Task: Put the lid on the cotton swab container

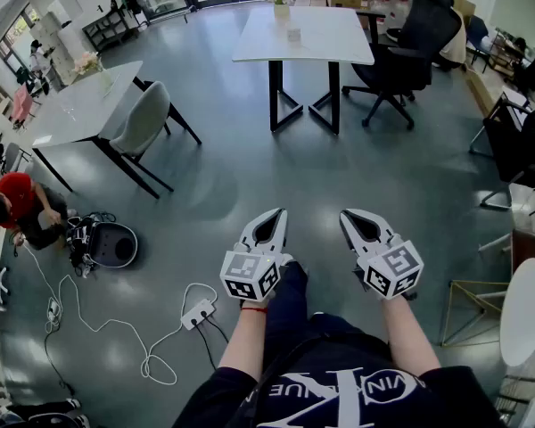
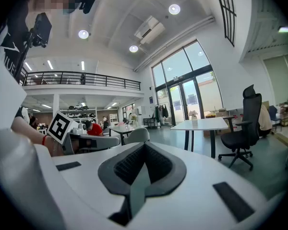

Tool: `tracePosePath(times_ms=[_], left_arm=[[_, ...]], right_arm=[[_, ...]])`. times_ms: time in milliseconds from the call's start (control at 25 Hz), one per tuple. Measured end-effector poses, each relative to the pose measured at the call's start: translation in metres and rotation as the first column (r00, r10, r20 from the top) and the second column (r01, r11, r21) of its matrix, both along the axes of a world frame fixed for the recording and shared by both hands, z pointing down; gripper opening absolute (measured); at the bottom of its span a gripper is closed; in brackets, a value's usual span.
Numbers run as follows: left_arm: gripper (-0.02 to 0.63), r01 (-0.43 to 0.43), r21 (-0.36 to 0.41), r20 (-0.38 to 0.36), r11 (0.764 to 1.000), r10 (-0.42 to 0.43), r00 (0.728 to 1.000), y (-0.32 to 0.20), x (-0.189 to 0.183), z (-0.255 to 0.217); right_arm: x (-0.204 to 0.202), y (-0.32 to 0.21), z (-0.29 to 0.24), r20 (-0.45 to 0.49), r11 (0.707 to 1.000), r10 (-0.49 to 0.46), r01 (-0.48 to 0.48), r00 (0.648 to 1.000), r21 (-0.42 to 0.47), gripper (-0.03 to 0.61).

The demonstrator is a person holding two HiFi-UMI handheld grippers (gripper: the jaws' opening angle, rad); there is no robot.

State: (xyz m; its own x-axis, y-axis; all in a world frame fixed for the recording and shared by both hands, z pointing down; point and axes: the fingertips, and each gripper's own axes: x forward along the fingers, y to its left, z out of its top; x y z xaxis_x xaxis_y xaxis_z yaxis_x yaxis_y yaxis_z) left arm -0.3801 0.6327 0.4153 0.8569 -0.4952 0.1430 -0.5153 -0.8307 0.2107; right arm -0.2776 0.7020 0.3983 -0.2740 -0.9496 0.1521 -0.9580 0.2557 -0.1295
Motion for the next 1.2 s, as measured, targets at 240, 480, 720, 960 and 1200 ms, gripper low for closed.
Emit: tracePosePath(times_ms=[240,480,720,960,1200], left_arm=[[0.006,-0.002,-0.028,-0.008,1.000,0.002,1.000,-0.032,0.020,0.013],[0.006,-0.027,-0.071,0.016,0.997,0.028,0.999,-0.090,0.057,0.028],[0.005,-0.051,-0.051,0.008,0.997,0.052,0.999,-0.174,0.098,0.013],[0.006,-0.083,-0.048,0.014,0.995,0.083,0.996,-0.245,0.119,0.009],[0.006,-0.103,-0.042,0.021,0.994,0.104,0.994,-0.291,0.128,0.015]], right_arm=[[0.017,-0.030,0.015,-0.007,1.000,0.002,-0.003,1.000,-0.027,0.003],[0.051,-0.087,0.031,-0.008,0.996,0.020,-0.021,1.000,-0.082,0.003],[0.094,-0.172,0.023,-0.001,0.996,0.040,-0.040,0.999,-0.080,0.003],[0.110,-0.242,0.022,0.041,0.996,0.063,-0.060,0.997,-0.072,0.003],[0.128,-0.285,0.027,0.099,0.993,0.105,-0.099,0.990,-0.065,0.003]])
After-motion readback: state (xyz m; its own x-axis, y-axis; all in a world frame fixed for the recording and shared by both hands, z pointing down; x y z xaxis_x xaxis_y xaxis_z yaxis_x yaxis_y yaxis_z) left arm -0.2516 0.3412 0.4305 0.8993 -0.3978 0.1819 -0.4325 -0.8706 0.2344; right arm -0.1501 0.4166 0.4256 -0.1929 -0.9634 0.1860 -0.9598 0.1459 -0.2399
